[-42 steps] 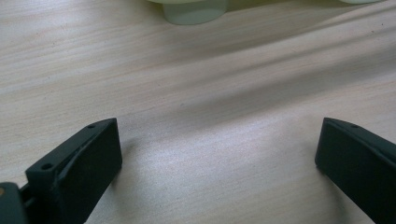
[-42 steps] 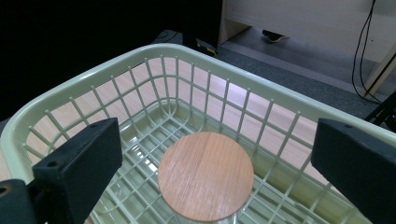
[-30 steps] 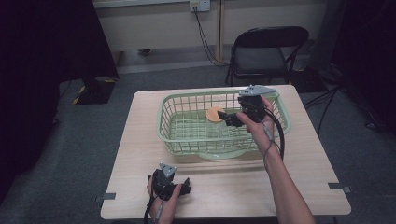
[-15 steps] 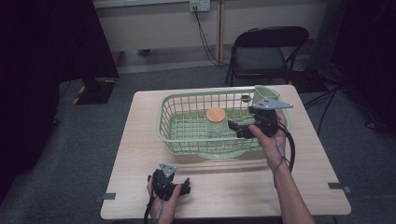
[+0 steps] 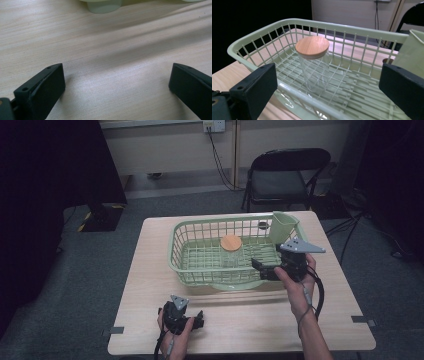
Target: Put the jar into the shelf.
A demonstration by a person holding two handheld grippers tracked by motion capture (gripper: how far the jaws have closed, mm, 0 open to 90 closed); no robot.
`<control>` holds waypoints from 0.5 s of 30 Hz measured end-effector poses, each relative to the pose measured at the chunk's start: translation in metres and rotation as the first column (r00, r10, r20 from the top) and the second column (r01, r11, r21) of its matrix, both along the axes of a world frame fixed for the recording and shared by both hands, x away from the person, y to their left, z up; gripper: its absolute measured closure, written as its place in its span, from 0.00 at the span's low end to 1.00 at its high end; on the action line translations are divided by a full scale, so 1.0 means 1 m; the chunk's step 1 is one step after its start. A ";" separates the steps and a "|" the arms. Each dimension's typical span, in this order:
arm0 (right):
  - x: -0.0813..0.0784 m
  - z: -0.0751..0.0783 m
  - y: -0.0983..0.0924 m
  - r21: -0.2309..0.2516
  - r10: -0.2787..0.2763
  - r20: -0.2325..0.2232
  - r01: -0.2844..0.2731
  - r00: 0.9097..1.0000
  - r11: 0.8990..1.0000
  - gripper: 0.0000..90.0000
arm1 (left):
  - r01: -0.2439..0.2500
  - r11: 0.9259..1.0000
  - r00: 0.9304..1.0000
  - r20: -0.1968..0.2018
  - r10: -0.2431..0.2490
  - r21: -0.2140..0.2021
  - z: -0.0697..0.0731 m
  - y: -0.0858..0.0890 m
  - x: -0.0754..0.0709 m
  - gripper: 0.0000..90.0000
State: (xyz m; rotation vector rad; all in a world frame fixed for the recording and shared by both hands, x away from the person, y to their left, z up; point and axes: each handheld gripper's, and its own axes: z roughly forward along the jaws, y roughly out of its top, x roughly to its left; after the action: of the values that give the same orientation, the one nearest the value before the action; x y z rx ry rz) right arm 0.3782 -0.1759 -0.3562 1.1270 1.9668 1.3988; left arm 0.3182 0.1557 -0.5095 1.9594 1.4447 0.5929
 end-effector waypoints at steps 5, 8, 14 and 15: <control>-0.012 -0.006 -0.003 0.004 -0.021 0.006 0.021 1.000 1.000 0.01 | 0.000 1.000 1.000 0.000 0.000 0.000 0.000 0.000 0.000 0.00; -0.018 -0.010 -0.005 0.004 -0.030 0.008 0.030 1.000 1.000 0.01 | 0.000 1.000 1.000 0.000 0.000 0.000 0.000 0.000 0.000 0.00; -0.031 -0.019 -0.011 -0.005 -0.072 0.003 0.072 0.997 0.997 0.01 | 0.000 1.000 1.000 0.000 0.000 0.000 0.000 0.000 0.000 0.00; -0.033 -0.021 -0.013 0.003 -0.071 -0.001 0.071 0.998 0.998 0.01 | 0.000 1.000 1.000 0.000 0.000 0.000 0.000 0.000 0.000 0.00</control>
State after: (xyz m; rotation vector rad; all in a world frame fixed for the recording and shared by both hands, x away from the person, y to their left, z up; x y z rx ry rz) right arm 0.3452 -0.1886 -0.3772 1.1870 1.9069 1.3659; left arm 0.3182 0.1557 -0.5095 1.9596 1.4446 0.5928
